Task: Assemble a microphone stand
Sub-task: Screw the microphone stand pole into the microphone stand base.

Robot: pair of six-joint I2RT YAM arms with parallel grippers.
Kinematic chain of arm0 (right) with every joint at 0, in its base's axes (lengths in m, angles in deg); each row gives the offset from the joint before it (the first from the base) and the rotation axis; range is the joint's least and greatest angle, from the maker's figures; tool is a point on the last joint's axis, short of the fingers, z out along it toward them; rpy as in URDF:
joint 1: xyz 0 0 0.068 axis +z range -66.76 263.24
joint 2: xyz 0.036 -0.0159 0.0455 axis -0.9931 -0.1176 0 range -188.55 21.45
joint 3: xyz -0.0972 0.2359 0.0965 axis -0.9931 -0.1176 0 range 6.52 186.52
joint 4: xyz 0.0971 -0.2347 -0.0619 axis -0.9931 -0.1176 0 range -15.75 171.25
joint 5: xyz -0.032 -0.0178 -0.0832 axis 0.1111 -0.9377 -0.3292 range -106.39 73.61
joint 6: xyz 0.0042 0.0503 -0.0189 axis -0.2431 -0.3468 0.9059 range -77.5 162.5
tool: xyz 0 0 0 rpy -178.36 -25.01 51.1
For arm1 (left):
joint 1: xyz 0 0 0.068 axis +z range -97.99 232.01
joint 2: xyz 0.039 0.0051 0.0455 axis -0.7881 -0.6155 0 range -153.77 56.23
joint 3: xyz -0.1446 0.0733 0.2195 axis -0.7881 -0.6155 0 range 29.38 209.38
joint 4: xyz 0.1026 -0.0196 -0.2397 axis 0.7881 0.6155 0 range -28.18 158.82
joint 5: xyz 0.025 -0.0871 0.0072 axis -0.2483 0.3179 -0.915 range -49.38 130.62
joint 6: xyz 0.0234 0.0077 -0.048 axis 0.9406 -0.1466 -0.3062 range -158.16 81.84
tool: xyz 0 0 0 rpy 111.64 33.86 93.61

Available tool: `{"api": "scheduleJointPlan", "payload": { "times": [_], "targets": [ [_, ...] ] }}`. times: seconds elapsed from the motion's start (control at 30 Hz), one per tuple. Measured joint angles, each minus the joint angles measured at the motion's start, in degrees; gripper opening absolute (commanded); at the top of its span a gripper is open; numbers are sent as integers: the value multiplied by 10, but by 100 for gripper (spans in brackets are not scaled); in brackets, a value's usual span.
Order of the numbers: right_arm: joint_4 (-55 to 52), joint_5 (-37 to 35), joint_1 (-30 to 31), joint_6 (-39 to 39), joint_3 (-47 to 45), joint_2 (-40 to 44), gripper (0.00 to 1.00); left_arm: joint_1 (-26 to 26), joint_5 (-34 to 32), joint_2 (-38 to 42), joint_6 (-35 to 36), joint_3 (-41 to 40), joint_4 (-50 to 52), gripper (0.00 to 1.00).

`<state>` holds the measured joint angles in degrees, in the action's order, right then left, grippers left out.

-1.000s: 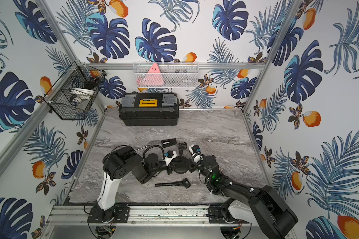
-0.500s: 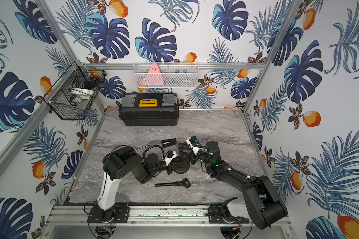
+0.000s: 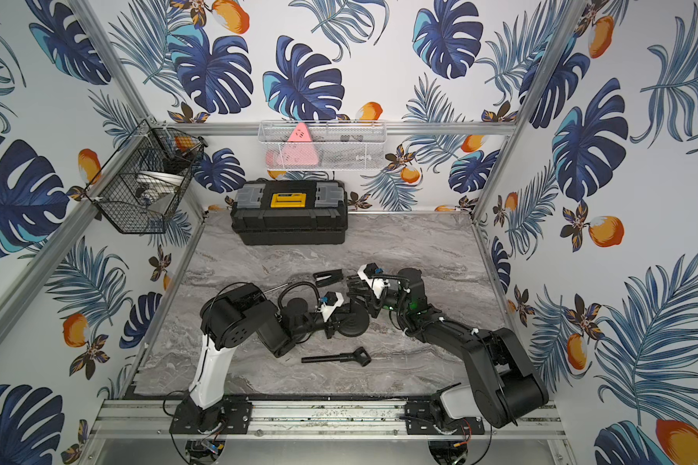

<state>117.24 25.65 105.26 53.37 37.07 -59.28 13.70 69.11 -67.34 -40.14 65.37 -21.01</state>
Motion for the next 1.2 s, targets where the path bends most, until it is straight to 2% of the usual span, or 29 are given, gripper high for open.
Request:
{"api": "scheduleJointPlan", "payload": {
  "times": [0.1,0.17,0.3,0.5,0.73,0.87,0.97,1.13,1.2],
  "targets": [
    [52,-8,3,-12,-28,-2,0,0,-2,-1,4,0,3,39],
    [96,-24,5,-29,-49,-3,0,-1,-2,-1,4,0,8,43],
    [148,-76,30,-52,-75,-1,0,1,-4,0,3,0,10,42],
    [198,-212,105,-68,-99,-2,0,3,-4,10,0,-4,13,40],
    [268,-421,199,-104,-128,-18,0,5,-4,23,-11,-9,12,32],
    [259,-560,261,-123,-116,-25,0,6,-4,24,-13,-9,11,29],
    [250,-633,291,-137,-107,-29,0,6,-3,24,-13,-9,11,27],
    [235,-703,316,-159,-93,-37,0,7,-4,24,-10,-9,11,20],
    [233,-709,317,-164,-93,-36,0,7,-4,24,-9,-9,11,27]
  ]
}}
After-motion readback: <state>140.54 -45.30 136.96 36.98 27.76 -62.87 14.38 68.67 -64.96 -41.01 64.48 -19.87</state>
